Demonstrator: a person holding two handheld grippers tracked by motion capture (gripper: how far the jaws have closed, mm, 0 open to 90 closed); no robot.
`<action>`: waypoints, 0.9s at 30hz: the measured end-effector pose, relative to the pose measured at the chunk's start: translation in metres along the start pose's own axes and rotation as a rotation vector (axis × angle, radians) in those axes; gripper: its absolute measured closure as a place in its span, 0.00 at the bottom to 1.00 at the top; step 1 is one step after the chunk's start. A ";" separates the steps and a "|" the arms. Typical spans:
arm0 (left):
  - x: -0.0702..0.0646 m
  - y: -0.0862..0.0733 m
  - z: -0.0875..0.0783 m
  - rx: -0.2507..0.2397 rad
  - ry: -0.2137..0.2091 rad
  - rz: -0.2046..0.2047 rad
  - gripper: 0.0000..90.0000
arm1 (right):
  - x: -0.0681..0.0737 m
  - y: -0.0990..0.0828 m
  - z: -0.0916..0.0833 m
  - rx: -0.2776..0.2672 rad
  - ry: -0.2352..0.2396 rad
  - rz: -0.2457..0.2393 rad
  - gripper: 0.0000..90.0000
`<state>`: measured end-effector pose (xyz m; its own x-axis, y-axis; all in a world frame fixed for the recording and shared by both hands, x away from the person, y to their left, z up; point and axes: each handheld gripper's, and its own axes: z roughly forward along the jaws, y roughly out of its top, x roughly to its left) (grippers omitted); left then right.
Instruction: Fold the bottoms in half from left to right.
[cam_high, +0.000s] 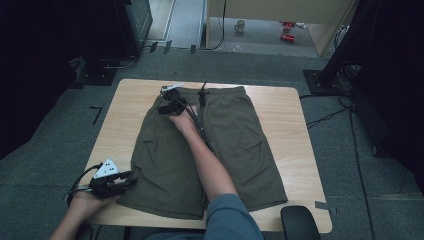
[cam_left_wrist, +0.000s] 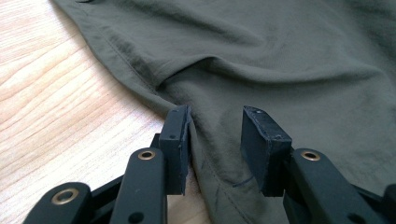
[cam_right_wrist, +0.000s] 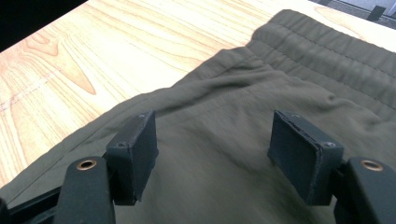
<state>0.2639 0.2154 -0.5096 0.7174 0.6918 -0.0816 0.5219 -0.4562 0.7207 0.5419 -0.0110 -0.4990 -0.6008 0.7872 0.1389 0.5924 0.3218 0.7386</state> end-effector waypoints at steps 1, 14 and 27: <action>0.000 0.000 0.000 0.000 0.000 0.000 0.70 | 0.000 0.000 0.000 0.000 0.000 0.000 0.36; -0.002 0.002 0.001 0.006 -0.003 0.000 0.69 | 0.030 0.001 0.028 0.010 -0.018 0.013 0.34; -0.004 0.003 0.001 0.016 -0.002 0.001 0.72 | 0.049 -0.006 0.033 -0.032 -0.072 -0.082 0.54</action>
<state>0.2632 0.2106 -0.5081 0.7189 0.6901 -0.0826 0.5288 -0.4660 0.7094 0.5262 0.0431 -0.5181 -0.6054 0.7954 0.0301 0.5246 0.3703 0.7666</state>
